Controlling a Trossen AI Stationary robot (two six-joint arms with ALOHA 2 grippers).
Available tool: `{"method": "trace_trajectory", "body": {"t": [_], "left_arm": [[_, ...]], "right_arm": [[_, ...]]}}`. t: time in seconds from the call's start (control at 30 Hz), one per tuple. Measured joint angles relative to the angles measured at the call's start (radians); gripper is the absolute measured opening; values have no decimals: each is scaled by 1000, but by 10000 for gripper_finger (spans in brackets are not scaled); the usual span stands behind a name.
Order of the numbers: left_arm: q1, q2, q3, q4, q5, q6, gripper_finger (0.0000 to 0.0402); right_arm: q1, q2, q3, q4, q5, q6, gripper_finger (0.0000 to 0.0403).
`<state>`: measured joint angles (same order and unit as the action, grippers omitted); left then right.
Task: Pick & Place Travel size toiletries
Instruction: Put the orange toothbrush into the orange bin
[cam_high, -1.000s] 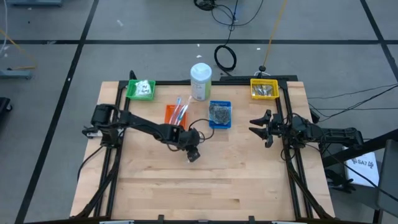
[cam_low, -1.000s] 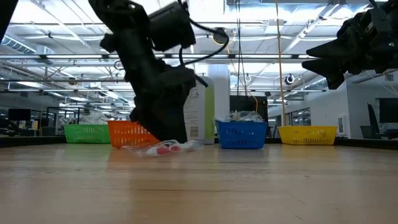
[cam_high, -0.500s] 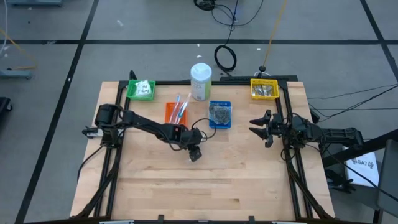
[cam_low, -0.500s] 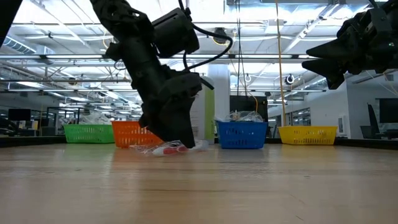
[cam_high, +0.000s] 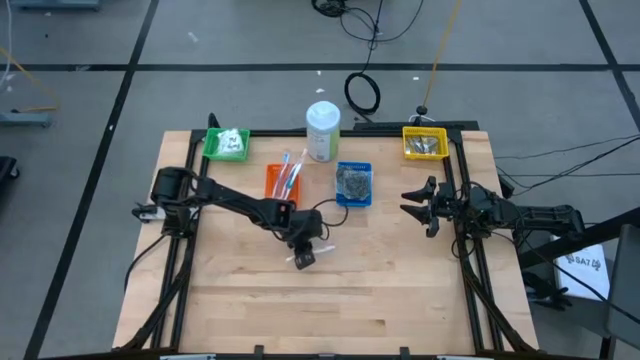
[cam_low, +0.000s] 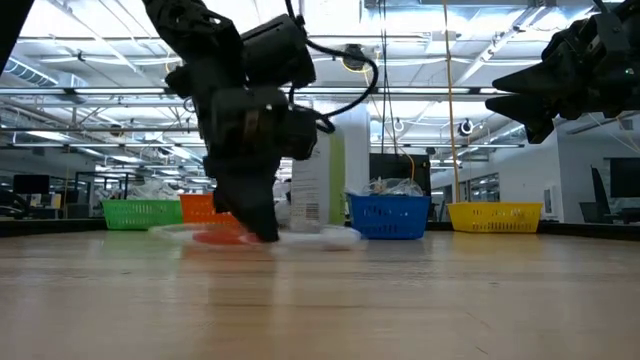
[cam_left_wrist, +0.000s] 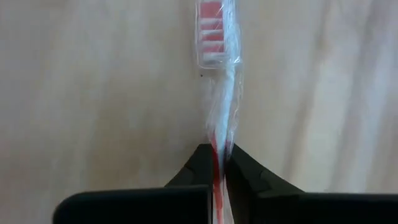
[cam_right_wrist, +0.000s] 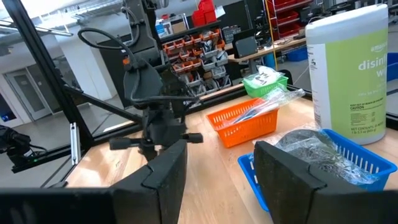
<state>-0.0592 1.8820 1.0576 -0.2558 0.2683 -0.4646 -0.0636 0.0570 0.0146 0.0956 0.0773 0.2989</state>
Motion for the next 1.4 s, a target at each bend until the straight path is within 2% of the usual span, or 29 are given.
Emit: {"method": "trace_trajectory", "body": {"t": [0.2, 0.37, 0.53, 0.73, 0.97, 1.2, 1.4], "left_arm": [[-14, -92, -1, 19, 13, 69, 17], [-51, -210, 0, 49, -78, 169, 9], [-69, -347, 0, 55, -323, 230, 7], [-44, -496, -54, 73, -635, 202, 8], [57, -608, -226, 158, -836, 110, 8], [198, -613, -431, 479, -846, 89, 10], [262, -605, -529, 557, -837, 77, 8]], "right_arm": [[0, 0, 0, -2, 0, 0, 174], [0, 0, 0, -1, 0, 0, 176], [0, 0, 0, -1, 0, 0, 177], [0, 0, 0, -1, 0, 0, 174], [0, 0, 0, -1, 0, 0, 178], [0, 0, 0, 0, 0, 0, 174], [0, 0, 0, -1, 0, 0, 178]]}}
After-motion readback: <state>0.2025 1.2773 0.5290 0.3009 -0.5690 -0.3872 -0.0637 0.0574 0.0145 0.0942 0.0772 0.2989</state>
